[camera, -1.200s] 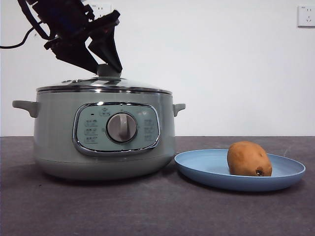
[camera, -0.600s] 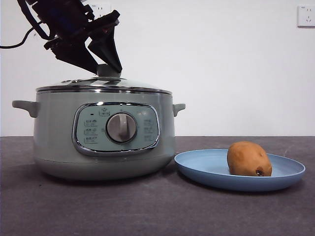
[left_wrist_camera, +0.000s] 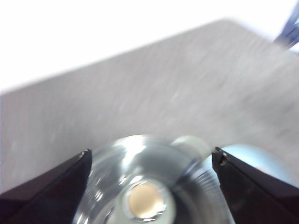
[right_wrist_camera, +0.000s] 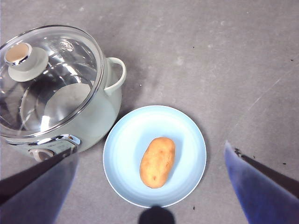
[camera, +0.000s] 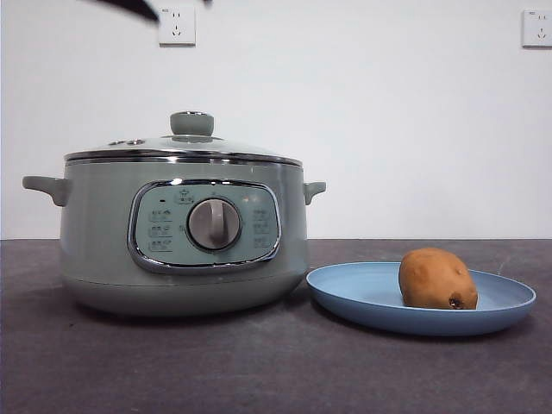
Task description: Take the potato out from the steamer,put the potato on the plate,close the lid
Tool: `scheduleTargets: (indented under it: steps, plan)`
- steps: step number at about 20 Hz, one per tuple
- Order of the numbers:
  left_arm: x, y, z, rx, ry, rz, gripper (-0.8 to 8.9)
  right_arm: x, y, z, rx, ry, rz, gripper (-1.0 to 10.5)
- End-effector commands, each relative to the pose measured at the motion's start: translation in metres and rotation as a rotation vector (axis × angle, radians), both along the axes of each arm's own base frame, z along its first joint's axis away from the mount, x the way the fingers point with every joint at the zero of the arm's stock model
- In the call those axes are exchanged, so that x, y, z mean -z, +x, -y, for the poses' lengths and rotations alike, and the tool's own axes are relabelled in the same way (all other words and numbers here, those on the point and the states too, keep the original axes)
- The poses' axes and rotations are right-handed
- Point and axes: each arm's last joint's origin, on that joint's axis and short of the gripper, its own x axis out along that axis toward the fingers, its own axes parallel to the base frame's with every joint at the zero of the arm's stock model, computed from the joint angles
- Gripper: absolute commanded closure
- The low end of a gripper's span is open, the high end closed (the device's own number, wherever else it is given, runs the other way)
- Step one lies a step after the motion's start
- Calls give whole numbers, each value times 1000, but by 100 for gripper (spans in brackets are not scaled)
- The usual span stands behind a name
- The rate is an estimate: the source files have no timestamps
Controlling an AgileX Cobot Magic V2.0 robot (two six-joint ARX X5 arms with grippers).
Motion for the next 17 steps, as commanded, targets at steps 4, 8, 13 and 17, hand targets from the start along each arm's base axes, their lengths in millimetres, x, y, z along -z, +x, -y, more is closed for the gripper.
scheduleTargets:
  steps: [4,8,13,17]
  plan:
    - [-42,-79,-31,108,-72,59,377,1,-3,0,-21,20,-23,385]
    - [-43,-120,-50,130,-2,34,603,0,-16,1,-131,78,-61,751]
    - [-41,-130,-54,136,27,18,821,-5,-34,9,-153,59,-25,950]
    - [-38,-126,-53,123,18,-20,816,-8,-40,11,-146,63,-5,947]
